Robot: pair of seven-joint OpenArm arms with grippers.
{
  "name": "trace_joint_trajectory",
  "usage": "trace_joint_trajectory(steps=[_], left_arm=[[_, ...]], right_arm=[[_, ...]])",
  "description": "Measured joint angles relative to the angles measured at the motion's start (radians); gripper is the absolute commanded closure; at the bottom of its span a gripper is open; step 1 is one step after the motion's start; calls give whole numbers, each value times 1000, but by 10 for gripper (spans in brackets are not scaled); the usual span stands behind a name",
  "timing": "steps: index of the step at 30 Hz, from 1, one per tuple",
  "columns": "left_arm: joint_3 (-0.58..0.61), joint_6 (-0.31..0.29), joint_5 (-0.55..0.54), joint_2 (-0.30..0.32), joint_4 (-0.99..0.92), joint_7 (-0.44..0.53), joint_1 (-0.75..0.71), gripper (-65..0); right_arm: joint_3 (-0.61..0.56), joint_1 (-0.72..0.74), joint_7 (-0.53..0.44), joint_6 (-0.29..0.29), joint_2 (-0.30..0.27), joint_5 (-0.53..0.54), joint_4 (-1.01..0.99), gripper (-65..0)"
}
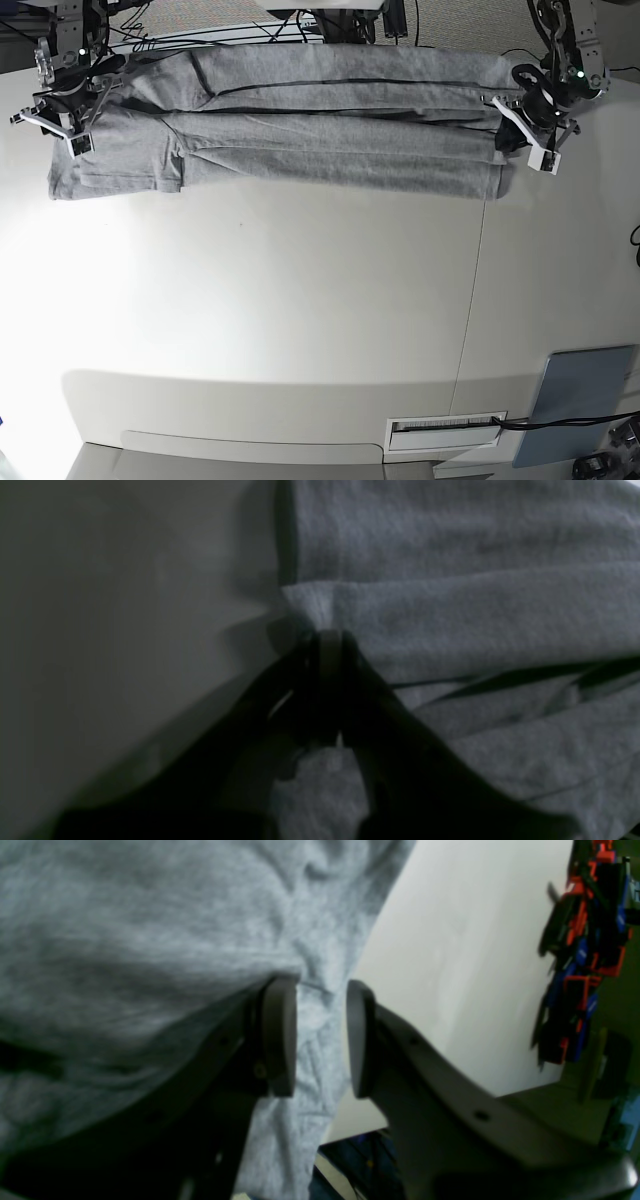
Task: Fold the T-shirt properly
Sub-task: 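Lift the hem with both grippers and fold it toward the collar, then release the hem and regrasp the folded stack ends with both grippers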
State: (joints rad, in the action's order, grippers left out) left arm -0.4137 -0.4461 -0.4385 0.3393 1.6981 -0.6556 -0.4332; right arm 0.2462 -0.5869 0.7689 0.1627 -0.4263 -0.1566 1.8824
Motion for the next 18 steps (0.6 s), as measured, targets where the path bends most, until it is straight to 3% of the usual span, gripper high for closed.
trace_joint_trajectory(steps=[3,5,10,11,15,18], left_arm=[[0,0,4,2,0,-19,-2,-229],[0,1,7,2,0,-22,-2,-273],[-49,0,-21,-2,2,-31,-2,-275],[-77,0,-55,-2,5,-51,-2,-275],[-208,-97,-282,2,9,-178,-3,-275],[-236,-131,-385,-3,5,-255,-6,-275]], right_arm=[[0,23,2,3,0,16,0,-177],[0,39,1,4,0,37,0,-177],[1,69,3,0,0,134,0,-177],[0,75,5,2,0,153,0,-177],[1,92,7,5,0,236,0,-177],[1,109,29,46,0,316,0,-177]])
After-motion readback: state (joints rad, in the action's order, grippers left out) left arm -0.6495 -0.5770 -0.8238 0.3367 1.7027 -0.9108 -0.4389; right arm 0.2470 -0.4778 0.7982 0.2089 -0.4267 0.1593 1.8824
